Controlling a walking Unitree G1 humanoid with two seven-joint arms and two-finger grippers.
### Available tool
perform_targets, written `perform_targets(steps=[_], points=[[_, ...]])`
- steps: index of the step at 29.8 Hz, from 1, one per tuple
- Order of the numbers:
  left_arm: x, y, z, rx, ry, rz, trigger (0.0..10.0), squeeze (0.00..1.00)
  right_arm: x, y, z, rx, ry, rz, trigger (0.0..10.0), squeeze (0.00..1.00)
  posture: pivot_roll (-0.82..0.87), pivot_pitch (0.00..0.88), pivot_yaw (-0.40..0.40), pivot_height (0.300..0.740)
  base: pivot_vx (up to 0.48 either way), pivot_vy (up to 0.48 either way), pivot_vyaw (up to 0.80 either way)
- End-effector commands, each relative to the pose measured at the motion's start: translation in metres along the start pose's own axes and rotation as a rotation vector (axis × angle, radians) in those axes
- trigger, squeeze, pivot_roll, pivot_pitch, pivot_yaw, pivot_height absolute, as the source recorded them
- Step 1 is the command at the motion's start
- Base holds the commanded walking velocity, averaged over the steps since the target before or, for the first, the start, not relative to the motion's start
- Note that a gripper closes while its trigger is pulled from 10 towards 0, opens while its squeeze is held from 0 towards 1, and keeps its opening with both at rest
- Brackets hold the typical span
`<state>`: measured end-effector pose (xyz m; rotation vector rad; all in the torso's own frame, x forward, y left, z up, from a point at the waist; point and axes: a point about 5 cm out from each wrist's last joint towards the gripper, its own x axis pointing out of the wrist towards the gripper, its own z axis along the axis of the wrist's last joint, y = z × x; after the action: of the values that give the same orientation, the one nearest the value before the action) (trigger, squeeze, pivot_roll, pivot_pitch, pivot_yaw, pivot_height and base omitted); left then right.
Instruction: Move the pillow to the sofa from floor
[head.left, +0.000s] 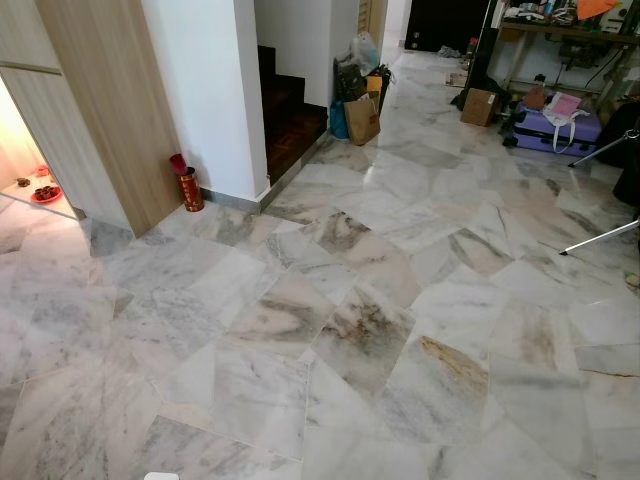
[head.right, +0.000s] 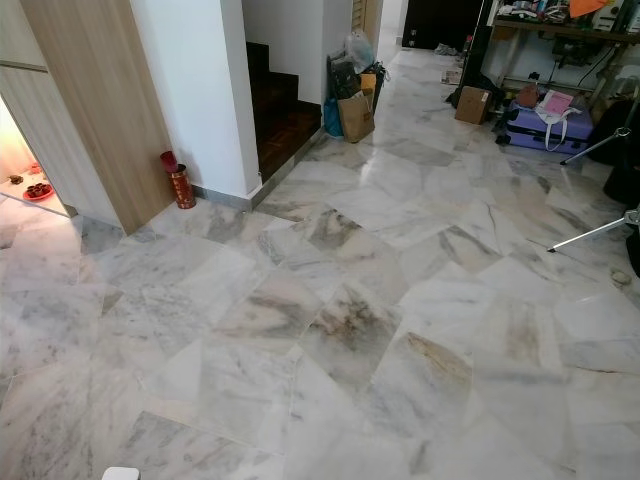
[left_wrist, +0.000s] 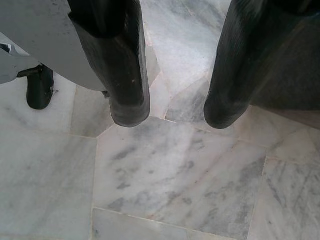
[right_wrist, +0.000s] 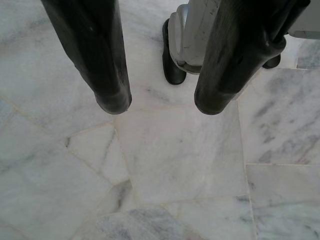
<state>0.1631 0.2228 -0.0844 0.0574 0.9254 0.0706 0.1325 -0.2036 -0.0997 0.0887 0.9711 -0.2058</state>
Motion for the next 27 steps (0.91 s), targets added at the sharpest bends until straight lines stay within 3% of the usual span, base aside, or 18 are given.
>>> perform_targets(steps=[1,27], points=[[0.010,-0.007,0.035,0.117,0.017,-0.087,10.0,0.00,0.007,-0.004,0.031,0.304,-0.081,-0.008,10.0,0.00,-0.13,0.000,0.077,0.740,0.000,0.000,0.00],[0.009,-0.008,0.031,0.058,0.003,-0.050,10.0,0.00,0.006,0.006,0.025,0.232,-0.056,0.040,10.0,0.00,-0.11,0.000,0.043,0.740,0.000,0.000,0.00]])
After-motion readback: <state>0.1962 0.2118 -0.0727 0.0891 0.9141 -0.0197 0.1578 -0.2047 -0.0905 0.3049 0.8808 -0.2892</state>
